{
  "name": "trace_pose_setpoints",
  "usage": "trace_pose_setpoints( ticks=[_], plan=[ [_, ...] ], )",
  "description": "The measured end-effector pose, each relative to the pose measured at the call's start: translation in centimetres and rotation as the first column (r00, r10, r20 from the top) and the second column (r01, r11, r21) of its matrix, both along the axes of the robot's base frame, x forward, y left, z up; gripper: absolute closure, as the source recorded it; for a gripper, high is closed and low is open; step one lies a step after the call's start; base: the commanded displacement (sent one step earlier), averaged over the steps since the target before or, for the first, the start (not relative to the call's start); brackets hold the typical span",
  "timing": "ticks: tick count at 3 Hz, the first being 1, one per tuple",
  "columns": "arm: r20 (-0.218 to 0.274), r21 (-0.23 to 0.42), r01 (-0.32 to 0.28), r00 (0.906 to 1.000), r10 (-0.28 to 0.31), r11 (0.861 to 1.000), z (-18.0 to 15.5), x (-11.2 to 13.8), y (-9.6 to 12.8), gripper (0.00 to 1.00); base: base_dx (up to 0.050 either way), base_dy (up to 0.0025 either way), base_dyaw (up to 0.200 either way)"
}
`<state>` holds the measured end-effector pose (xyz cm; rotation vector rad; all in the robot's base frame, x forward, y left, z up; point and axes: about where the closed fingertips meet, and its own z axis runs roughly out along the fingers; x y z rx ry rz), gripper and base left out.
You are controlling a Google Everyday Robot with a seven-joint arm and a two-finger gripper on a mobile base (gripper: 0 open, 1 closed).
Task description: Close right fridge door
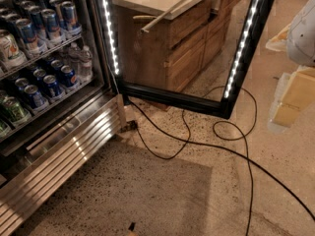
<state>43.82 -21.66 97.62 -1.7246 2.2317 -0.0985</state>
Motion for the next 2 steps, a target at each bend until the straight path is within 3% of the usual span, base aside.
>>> trace_pose_setpoints(
  ticks=[1,2],
  plan=[
    [0.0,0.0,0.0,1.0,0.0,1.0,0.0,0.0,0.0,0.0,0.0,0.0,0.0],
    [0.038,0.043,0.044,0.9982,-0.046,0.998,0.58,0.2,-0.9,0.0,0.0,0.0,0.0]
  ],
)
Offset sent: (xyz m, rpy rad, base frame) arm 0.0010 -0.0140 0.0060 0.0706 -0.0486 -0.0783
